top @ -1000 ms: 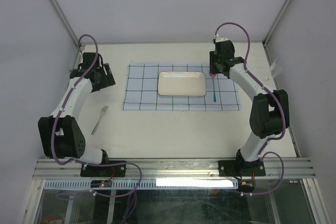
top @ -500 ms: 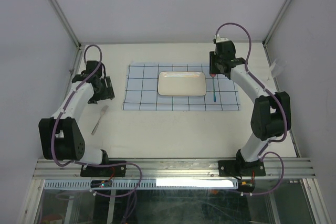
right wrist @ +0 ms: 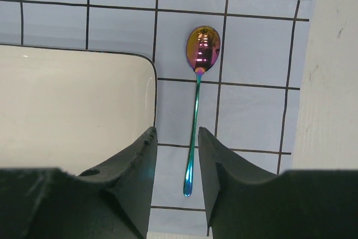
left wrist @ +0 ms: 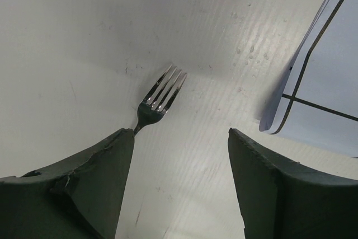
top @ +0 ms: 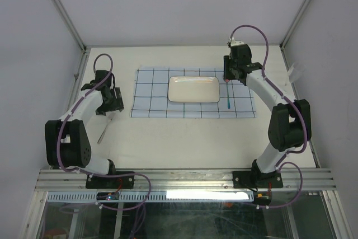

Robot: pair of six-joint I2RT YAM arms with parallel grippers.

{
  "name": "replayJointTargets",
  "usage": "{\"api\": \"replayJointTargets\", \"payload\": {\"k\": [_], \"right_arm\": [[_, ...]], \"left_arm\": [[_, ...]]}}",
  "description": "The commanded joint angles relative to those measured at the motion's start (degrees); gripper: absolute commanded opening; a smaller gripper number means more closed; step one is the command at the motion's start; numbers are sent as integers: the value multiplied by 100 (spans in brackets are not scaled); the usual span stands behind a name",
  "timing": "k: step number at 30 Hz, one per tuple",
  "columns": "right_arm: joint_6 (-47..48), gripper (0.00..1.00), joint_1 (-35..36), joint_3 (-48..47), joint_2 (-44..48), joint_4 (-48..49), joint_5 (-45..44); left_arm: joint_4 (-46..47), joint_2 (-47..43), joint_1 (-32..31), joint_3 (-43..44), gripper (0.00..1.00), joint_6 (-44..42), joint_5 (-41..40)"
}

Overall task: Set the dinner table for one person
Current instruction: Pick up the fork at the center of the board.

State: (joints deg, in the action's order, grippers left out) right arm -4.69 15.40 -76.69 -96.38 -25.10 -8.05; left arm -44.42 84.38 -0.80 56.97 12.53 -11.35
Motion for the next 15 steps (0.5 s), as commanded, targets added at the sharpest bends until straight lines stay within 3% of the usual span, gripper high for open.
{"api": "replayJointTargets", "payload": {"k": [1, 15], "right_arm": [[-93, 38, -7, -32, 278, 276, 76], [-23, 38, -10, -39, 226, 272, -16]], "left_arm": [[378, 18, -41, -64, 69, -131, 32], [392, 165, -35, -134, 69, -95, -46]]}}
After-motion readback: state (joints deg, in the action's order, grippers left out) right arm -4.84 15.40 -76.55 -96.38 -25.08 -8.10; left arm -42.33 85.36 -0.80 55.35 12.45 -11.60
